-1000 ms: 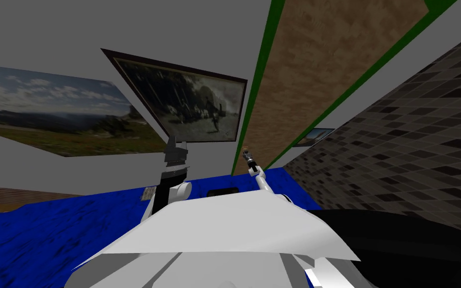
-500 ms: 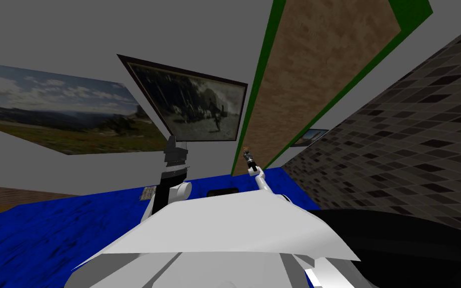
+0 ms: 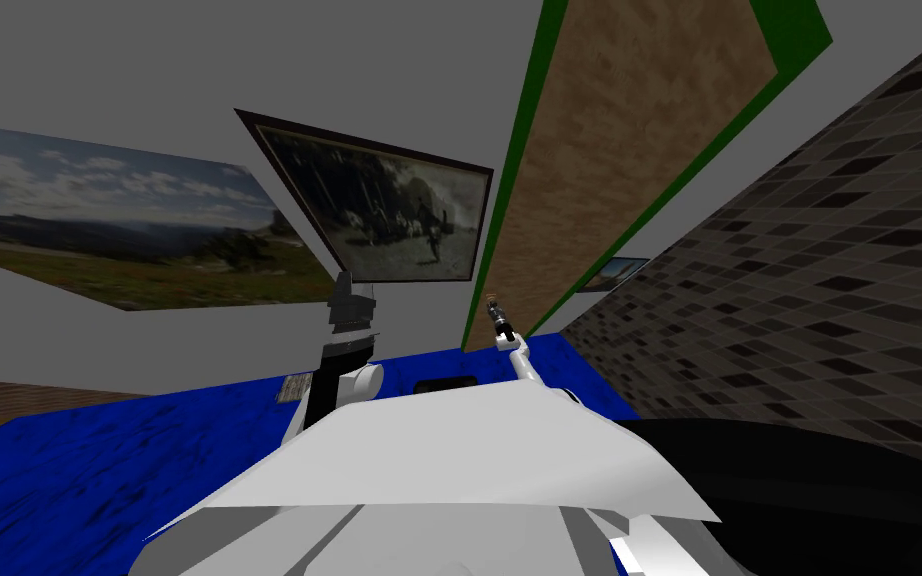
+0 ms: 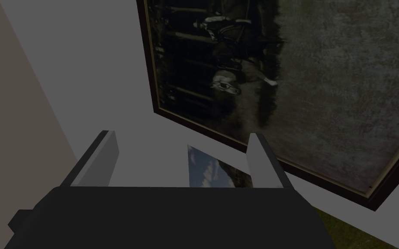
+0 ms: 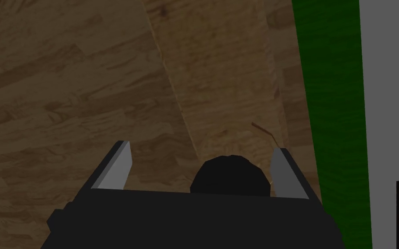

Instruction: Pull the door open

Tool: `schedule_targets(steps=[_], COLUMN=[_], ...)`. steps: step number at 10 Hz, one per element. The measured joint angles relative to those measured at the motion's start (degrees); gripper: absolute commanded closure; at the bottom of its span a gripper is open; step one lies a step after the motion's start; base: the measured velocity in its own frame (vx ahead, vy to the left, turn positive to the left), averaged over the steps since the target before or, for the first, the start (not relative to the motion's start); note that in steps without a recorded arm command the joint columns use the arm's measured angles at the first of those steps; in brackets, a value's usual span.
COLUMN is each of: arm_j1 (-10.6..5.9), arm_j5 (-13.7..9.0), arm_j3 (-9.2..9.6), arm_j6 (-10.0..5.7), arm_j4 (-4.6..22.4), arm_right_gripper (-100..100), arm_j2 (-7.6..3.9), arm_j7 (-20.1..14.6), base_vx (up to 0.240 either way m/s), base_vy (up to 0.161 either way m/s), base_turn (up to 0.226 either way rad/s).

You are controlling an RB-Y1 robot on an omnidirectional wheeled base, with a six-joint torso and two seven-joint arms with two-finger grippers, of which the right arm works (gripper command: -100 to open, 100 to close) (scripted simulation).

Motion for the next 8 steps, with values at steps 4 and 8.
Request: schedule_targets(steps=[4, 8], arm_j1=[0.35, 0.6], arm_j5=[-6.58, -11.79], arm_j3=[0.41, -0.05], arm_j6=[3.73, 6.98], arm_j4=[-0.61, -1.92], arm_right_gripper=[100, 100], arm_j2=[0.1, 1.42], arm_j7=[-1.71, -1.66], base_vx=[-0.019, -0.012], base_vy=[0.006, -0.001], base_turn=[-0.011, -0.017])
